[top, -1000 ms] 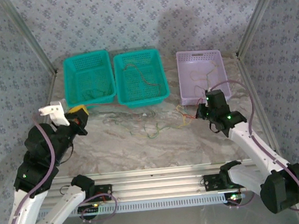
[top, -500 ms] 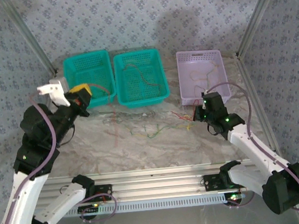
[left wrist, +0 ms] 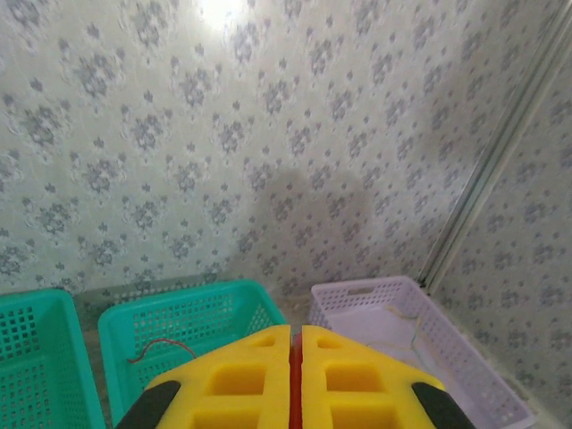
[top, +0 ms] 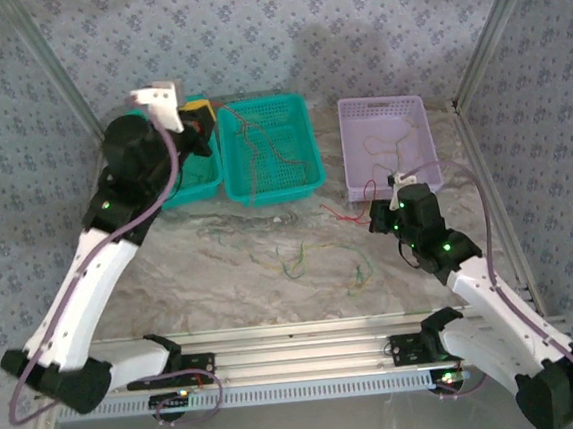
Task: Untangle the cables
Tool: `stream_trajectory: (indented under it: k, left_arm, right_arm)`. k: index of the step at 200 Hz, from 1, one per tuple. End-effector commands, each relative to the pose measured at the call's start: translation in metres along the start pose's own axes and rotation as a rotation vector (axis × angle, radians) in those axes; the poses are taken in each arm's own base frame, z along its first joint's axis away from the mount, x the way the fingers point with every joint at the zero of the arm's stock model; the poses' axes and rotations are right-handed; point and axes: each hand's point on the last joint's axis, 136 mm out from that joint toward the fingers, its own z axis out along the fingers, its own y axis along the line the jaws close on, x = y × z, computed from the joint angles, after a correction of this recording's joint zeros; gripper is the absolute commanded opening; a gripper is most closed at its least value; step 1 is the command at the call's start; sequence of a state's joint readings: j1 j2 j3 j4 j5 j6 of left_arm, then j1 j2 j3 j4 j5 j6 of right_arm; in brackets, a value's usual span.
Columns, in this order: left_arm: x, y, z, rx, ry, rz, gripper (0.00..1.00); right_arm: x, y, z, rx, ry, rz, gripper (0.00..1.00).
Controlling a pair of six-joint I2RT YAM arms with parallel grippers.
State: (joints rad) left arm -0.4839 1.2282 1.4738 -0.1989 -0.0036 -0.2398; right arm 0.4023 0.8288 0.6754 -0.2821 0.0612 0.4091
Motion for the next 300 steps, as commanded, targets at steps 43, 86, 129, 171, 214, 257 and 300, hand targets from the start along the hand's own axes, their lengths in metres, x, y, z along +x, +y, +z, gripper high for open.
stream_trajectory:
  k: [43,86,129,171,214,257,300]
  left_arm:
    - [0.009,0.016,0.076,0.033,-0.021,-0.016,0.00]
    - [0.011,0.021,0.111,0.041,-0.013,-0.010,0.00]
    - [0.032,0.033,0.151,0.038,0.033,-0.035,0.00]
    - [0.086,0.051,0.184,0.012,0.147,-0.066,0.00]
    - [0.149,0.066,0.199,-0.018,0.256,-0.110,0.00]
    - [0.210,0.076,0.201,-0.058,0.364,-0.145,0.00]
    - [0.262,0.075,0.202,-0.072,0.471,-0.148,0.00]
  right_arm:
    - [-0.026,0.027,-0.030,-0.122,-0.112,-0.066,0.00]
    - [-0.023,0.041,-0.035,-0.176,-0.109,-0.101,0.00]
    - [-0.016,0.046,-0.035,-0.185,-0.093,-0.118,0.00]
    - [-0.010,0.046,-0.035,-0.176,-0.082,-0.134,0.00]
    - [-0.009,0.048,-0.037,-0.180,-0.077,-0.148,0.00]
    - [-0.010,0.051,-0.036,-0.186,-0.077,-0.152,0.00]
    - [-0.007,0.055,-0.034,-0.190,-0.064,-0.156,0.00]
